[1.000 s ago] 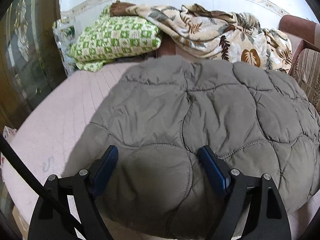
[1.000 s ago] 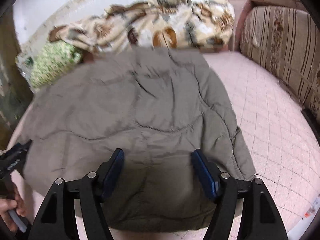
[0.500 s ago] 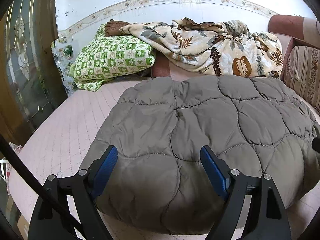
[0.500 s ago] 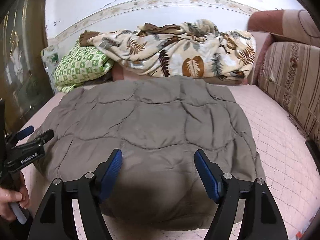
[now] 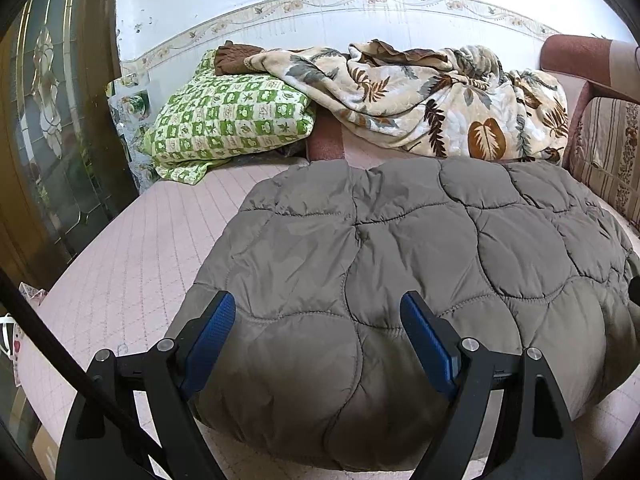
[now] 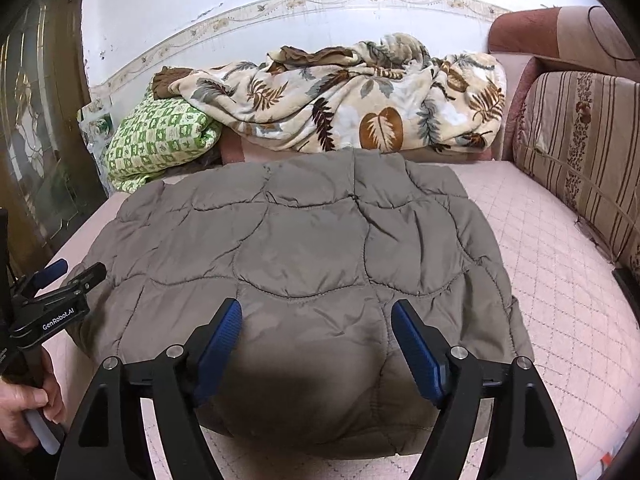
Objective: Fold large clothes
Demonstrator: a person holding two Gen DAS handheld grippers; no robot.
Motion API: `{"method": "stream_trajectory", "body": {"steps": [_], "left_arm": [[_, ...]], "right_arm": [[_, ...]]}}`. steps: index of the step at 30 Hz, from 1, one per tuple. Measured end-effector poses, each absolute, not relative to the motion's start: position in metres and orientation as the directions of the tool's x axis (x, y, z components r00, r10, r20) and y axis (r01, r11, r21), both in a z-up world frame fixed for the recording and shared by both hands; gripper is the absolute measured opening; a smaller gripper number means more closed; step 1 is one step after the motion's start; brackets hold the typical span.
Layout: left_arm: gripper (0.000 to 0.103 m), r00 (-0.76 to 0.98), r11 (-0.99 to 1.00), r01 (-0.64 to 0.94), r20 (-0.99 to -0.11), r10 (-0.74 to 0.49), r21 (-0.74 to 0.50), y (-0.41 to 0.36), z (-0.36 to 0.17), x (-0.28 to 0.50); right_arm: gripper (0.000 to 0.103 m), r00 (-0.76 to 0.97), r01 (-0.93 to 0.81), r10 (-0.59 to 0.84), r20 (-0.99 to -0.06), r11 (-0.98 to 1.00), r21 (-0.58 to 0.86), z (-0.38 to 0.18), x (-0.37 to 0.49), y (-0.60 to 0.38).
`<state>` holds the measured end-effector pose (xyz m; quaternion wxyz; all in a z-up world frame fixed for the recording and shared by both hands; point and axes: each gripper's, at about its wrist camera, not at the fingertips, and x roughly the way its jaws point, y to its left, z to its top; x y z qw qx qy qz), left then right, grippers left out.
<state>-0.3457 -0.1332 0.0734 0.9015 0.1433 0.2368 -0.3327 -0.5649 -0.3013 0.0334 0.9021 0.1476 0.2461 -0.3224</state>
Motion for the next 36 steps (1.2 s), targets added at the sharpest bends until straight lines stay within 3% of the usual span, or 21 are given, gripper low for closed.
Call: {"method": "stream_trajectory", "body": {"steps": [6, 8, 10, 15, 21, 23, 26, 29, 36], "left_arm": [[0.084, 0.662, 0.729, 0.680, -0.491, -0.566, 0.077, -0.119, 0.096, -0.368], [0.093, 0.647, 0.719, 0.692, -0.496, -0.580, 0.062, -0.110, 0.103, -0.378], [0.094, 0.631, 0.707, 0.705, -0.501, -0.592, 0.053, -0.098, 0.110, -0.391], [0.098, 0.671, 0.692, 0.711, -0.414, -0.614, 0.125, -0.070, 0.132, -0.430], [0.098, 0.592, 0.617, 0.784, -0.386, -0.707, 0.072, -0.041, 0.146, -0.453], [0.098, 0.600, 0.625, 0.776, -0.400, -0.693, 0.080, -0.036, 0.146, -0.459], [0.098, 0.661, 0.655, 0.731, -0.436, -0.610, 0.191, -0.039, 0.139, -0.470], [0.098, 0.721, 0.680, 0.682, -0.400, -0.565, 0.269, -0.038, 0.130, -0.479], [0.098, 0.705, 0.666, 0.695, -0.440, -0.556, 0.272, -0.046, 0.122, -0.476]], "right_arm": [[0.085, 0.711, 0.645, -0.545, -0.445, 0.756, 0.106, 0.057, -0.579, -0.273], [0.088, 0.722, 0.641, -0.557, -0.409, 0.761, 0.095, 0.062, -0.587, -0.257], [0.090, 0.737, 0.627, -0.551, -0.391, 0.774, 0.092, 0.062, -0.595, -0.242], [0.091, 0.750, 0.599, -0.523, -0.405, 0.797, 0.081, 0.052, -0.610, -0.212], [0.091, 0.748, 0.596, -0.528, -0.403, 0.801, 0.059, 0.047, -0.617, -0.195], [0.091, 0.745, 0.601, -0.535, -0.399, 0.797, 0.055, 0.047, -0.619, -0.193], [0.091, 0.738, 0.615, -0.550, -0.392, 0.786, 0.055, 0.047, -0.622, -0.193], [0.091, 0.730, 0.630, -0.566, -0.383, 0.775, 0.056, 0.048, -0.624, -0.196], [0.092, 0.734, 0.622, -0.573, -0.364, 0.783, 0.022, 0.049, -0.624, -0.190]]}}
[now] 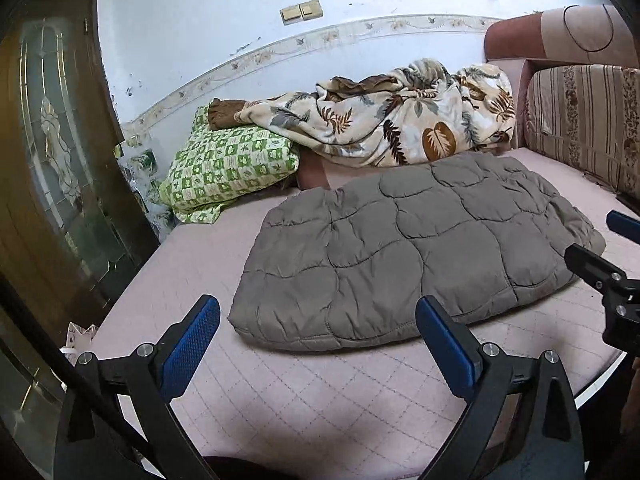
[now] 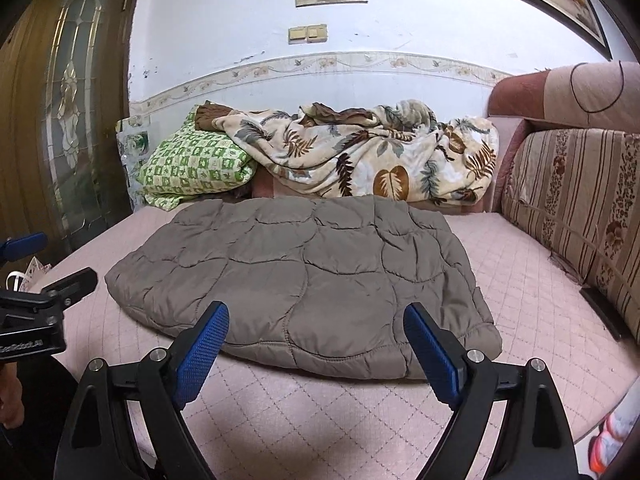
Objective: Fold large clothes
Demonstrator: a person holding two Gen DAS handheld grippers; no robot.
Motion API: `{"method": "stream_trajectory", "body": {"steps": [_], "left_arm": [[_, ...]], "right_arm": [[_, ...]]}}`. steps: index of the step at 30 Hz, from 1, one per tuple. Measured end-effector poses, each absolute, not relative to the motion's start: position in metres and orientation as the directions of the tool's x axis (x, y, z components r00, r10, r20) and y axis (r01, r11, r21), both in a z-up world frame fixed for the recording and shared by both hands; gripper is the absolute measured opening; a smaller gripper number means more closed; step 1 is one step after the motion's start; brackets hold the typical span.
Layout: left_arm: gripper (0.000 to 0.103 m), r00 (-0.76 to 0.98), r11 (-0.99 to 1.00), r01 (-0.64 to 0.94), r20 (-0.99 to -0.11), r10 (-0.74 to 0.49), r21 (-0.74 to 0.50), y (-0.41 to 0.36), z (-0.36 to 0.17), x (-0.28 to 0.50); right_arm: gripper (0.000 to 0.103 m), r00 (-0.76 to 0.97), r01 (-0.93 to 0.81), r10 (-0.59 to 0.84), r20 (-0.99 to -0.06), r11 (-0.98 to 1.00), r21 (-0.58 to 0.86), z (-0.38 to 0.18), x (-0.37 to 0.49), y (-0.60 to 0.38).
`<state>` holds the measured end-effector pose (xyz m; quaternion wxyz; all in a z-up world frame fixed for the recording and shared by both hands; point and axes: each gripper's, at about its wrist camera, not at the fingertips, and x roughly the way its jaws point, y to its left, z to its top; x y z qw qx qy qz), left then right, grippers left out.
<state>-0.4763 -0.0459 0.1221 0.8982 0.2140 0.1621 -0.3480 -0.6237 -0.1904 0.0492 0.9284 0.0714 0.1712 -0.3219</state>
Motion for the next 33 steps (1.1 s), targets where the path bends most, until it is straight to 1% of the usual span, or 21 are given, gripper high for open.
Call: {"method": "stream_trajectory", "body": {"steps": [11, 33], "left_arm": [[0.098, 0.691, 0.663, 0.700, -0.484, -0.536, 0.265, -0.053, 0.113, -0.468], [0.098, 0.677, 0.663, 0.707, -0.507, -0.534, 0.245, -0.052, 0.104, -0.463]], "right_arm": [[0.093, 0.735, 0.620, -0.569, -0.369, 0.784, 0.027, 0.048, -0.624, -0.189], [0.093, 0.731, 0.618, -0.568, -0.380, 0.786, 0.015, 0.043, -0.622, -0.193]]}}
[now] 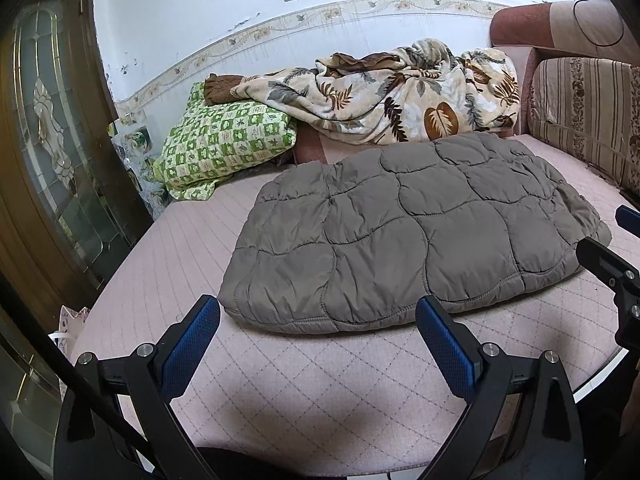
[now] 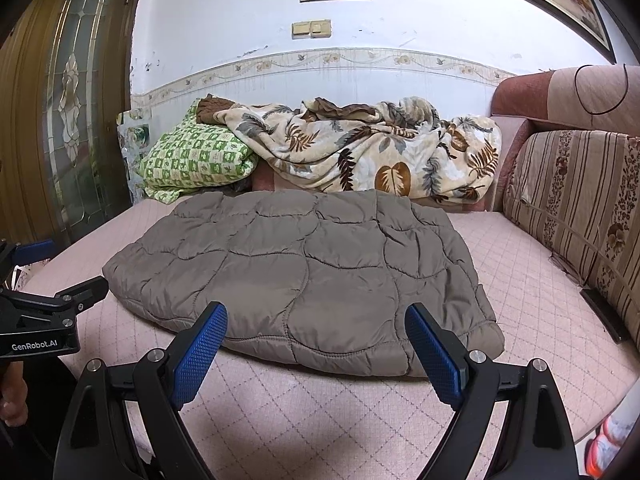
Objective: Fold large clothes
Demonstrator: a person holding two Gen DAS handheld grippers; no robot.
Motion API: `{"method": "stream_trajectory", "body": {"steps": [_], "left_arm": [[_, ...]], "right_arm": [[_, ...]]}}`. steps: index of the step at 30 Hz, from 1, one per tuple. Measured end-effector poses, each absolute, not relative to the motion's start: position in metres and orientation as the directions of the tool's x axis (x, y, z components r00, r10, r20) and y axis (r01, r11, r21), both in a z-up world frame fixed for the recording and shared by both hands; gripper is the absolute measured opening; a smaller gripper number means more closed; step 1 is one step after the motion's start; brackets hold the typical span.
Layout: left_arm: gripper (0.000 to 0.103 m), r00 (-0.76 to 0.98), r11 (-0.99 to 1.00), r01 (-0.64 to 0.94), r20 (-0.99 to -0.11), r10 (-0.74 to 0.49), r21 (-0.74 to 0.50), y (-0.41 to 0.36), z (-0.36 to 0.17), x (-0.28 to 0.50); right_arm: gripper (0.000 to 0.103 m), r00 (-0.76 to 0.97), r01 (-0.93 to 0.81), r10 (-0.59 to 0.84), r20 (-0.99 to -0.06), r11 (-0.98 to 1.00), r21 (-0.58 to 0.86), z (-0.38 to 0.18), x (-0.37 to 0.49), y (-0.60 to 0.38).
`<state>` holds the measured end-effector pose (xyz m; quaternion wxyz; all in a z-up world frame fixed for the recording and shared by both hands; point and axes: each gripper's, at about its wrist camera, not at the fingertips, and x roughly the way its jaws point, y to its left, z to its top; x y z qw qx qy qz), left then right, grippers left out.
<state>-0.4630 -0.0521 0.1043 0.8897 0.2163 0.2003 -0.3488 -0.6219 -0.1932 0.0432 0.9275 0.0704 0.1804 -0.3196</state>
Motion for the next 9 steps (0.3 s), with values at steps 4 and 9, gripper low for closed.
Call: {"method": "stream_trajectory", "body": {"steps": [4, 9], "left_arm": [[0.098, 0.638, 0.647, 0.736, -0.522, -0.566, 0.199, -0.049, 0.102, -0.460], [0.098, 0.622, 0.643, 0.749, -0.503, -0.601, 0.159, -0.041, 0.106, -0.461]], "right_arm": [[0.093, 0.731, 0.618, -0.568, -0.378, 0.786, 0.014, 0.042, -0.622, -0.194], [0.093, 0.729, 0.622, -0.572, -0.377, 0.783, 0.016, 0.041, -0.623, -0.195]]}}
